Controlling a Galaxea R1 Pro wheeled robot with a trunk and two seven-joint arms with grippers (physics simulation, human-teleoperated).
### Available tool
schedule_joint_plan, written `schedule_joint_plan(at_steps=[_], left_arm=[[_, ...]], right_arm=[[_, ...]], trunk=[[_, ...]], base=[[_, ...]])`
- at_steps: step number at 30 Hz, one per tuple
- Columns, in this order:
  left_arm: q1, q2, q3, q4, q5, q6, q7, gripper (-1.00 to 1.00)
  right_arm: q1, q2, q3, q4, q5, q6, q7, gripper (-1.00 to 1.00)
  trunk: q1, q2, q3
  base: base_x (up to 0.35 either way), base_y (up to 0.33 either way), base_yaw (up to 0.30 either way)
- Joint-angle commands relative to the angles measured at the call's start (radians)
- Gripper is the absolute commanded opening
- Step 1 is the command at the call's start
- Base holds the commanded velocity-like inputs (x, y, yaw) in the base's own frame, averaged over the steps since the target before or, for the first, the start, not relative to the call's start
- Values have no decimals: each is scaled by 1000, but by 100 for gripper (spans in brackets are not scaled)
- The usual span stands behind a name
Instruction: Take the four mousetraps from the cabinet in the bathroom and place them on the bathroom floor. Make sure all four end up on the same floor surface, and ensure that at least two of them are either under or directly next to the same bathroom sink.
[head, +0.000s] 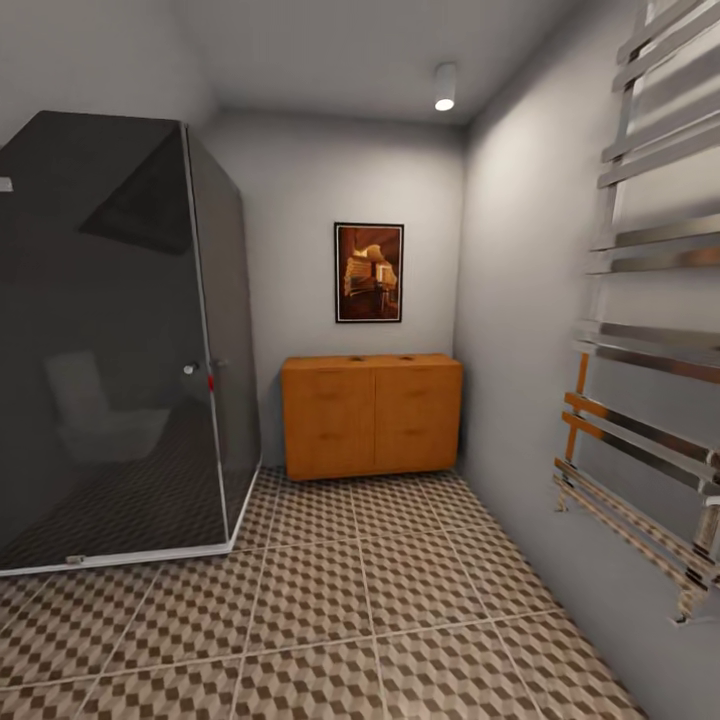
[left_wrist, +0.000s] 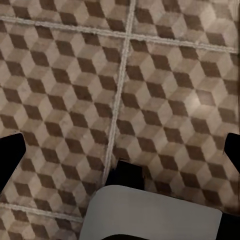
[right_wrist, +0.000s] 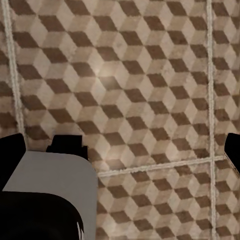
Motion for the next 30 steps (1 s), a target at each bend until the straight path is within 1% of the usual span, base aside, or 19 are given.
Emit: schedule_joint_plan(at_steps=[1,30], left_arm=[[0,0,-8,-1,7,-1,3,100],[0,0,-8,0,7,0,3,100]], right_arm=[[-1,0,3,3,8,-4,-5,100],[-1,-1,6,3,18,-7,-5,100]], trunk=[[1,-1,-1],[1,-1,-1]], base=[[324,0,0],[324,0,0]])
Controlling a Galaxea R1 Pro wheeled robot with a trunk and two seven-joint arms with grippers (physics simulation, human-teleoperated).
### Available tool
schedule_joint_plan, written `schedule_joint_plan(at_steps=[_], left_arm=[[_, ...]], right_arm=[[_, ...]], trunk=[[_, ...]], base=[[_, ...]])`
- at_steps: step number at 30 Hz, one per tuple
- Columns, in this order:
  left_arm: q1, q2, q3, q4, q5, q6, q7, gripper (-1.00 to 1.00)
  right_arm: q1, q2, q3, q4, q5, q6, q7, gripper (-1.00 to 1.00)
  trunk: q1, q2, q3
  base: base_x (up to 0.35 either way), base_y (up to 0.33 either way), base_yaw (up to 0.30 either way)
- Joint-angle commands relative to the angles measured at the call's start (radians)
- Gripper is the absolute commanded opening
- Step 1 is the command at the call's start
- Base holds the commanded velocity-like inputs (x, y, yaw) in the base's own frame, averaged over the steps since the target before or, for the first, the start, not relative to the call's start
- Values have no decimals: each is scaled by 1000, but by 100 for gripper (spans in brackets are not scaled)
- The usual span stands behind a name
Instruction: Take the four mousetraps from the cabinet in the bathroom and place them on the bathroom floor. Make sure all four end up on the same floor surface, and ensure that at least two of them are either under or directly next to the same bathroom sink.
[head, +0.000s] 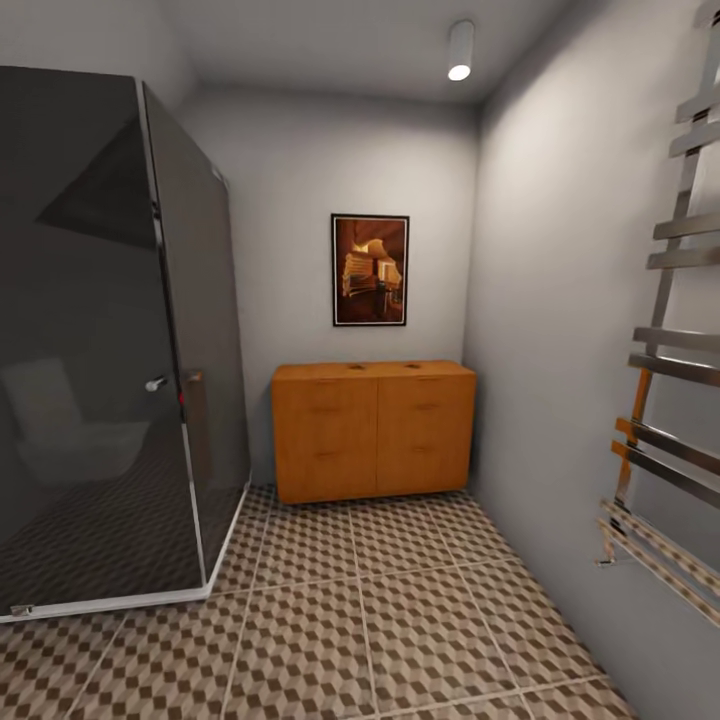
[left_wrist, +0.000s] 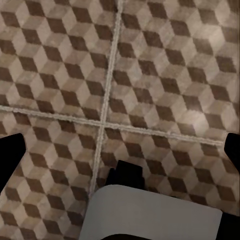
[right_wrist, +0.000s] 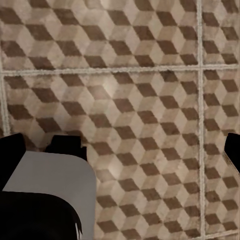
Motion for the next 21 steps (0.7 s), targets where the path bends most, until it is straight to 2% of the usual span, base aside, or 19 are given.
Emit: schedule_joint_plan(at_steps=[1,21], left_arm=[[0,0,-8,-1,7,-1,3,100],[0,0,-8,-1,7,-2,3,100]], right_arm=[[-1,0,4,3,9,-4,-5,100],[-1,1,4,3,6,-4,-5,100]], trunk=[[1,-1,-1],[1,-1,-1]], base=[[324,0,0],[324,0,0]])
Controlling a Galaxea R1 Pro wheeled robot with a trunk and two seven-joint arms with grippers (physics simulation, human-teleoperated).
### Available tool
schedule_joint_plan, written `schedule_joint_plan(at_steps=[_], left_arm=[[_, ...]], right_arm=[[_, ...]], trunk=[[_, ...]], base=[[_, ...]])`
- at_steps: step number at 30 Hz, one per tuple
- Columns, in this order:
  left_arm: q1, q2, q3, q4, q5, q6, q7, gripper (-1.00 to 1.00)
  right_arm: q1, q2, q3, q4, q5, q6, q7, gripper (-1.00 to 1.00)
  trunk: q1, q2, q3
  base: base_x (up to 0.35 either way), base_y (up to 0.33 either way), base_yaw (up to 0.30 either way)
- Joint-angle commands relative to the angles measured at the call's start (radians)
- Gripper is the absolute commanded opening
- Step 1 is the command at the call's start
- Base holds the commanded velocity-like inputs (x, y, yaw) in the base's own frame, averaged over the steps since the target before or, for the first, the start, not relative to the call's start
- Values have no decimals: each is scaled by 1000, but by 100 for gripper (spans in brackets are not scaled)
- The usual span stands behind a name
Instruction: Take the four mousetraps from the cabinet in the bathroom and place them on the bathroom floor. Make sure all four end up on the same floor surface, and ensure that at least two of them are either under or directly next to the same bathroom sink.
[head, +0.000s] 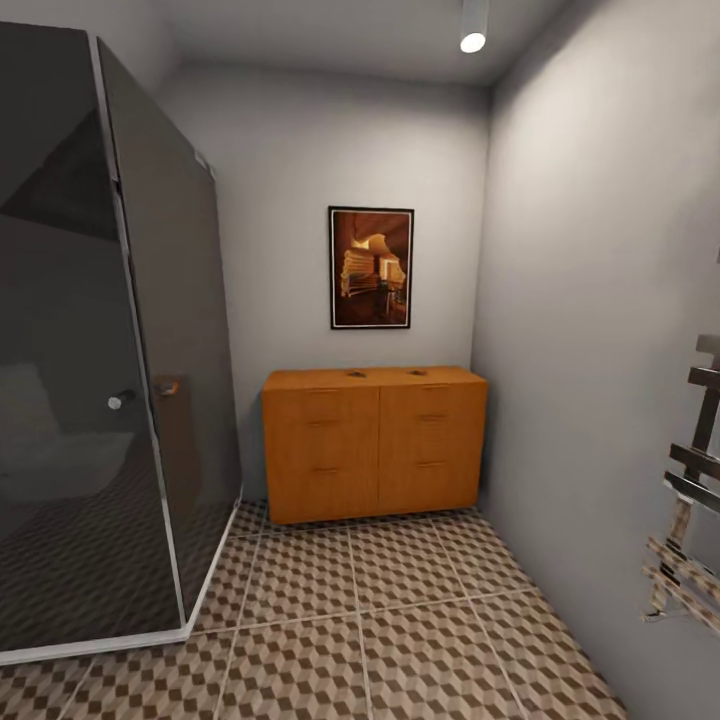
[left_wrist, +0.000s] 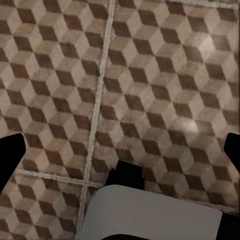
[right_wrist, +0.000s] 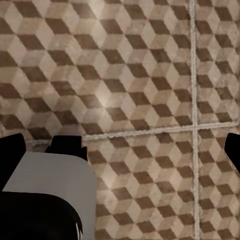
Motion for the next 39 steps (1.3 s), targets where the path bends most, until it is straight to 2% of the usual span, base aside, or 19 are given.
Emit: schedule_joint_plan(at_steps=[1,19,39], left_arm=[[0,0,-8,-1,7,-1,3,100],[0,0,-8,-1,7,-1,3,100],[0,0,-8,-1,7,-1,3,100]], right_arm=[[-1,0,4,3,8,-4,-5,100],[-1,0,4,3,9,-4,-5,100],[-1,0,4,3,9,-4,-5,100]], trunk=[[1,-1,-1],[1,-1,-1],[1,-1,-1]], base=[[324,0,0],[324,-10,0],[320,-89,0]])
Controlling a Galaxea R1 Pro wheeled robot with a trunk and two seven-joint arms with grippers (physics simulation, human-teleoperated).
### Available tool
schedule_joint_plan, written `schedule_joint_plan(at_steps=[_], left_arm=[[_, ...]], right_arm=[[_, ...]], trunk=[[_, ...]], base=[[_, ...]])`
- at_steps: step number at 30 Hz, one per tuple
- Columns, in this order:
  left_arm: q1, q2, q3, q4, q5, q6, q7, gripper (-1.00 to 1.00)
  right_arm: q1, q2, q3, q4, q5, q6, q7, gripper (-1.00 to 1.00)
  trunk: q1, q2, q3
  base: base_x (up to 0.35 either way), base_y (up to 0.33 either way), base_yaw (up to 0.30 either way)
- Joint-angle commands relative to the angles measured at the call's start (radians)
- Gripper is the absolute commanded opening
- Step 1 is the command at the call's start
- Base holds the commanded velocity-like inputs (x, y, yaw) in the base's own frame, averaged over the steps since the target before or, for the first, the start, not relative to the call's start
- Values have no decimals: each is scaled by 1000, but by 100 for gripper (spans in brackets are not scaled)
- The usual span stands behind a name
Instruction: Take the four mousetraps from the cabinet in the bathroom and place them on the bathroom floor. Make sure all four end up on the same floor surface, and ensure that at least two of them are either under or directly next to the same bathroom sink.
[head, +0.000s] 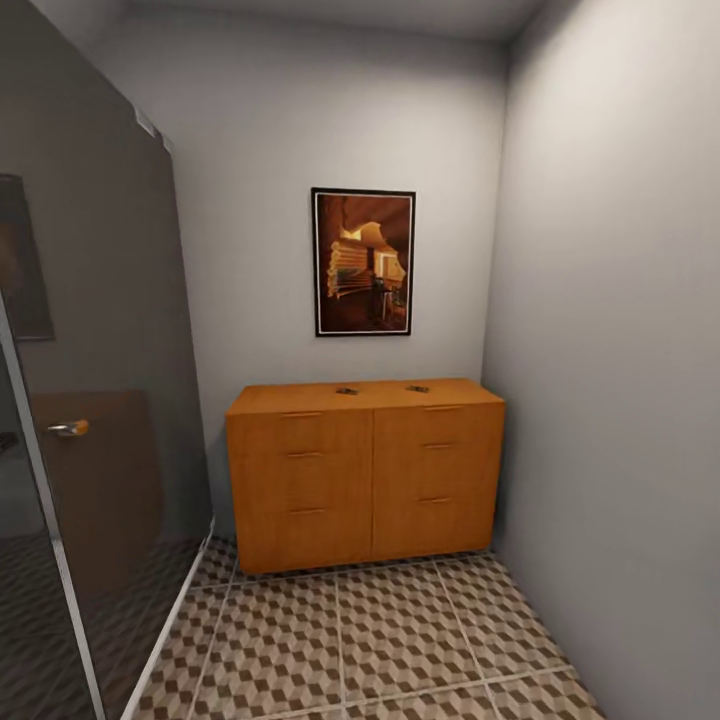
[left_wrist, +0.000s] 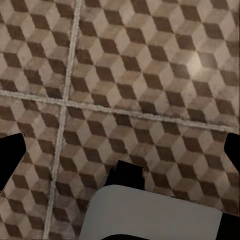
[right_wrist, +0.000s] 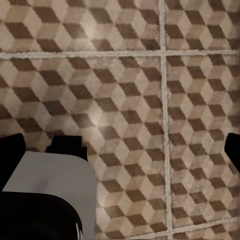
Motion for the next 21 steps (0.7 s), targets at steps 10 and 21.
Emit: schedule_joint_plan(at_steps=[10,21], left_arm=[[0,0,-8,-1,7,-1,4,100],[0,0,-8,-1,7,-1,4,100]], right_arm=[[-1,0,3,3,8,-4,-5,100],[-1,0,3,3,8,-4,-5,100]], trunk=[[1,-1,-1],[1,-1,-1]], base=[[316,-103,0],[316,-103,0]])
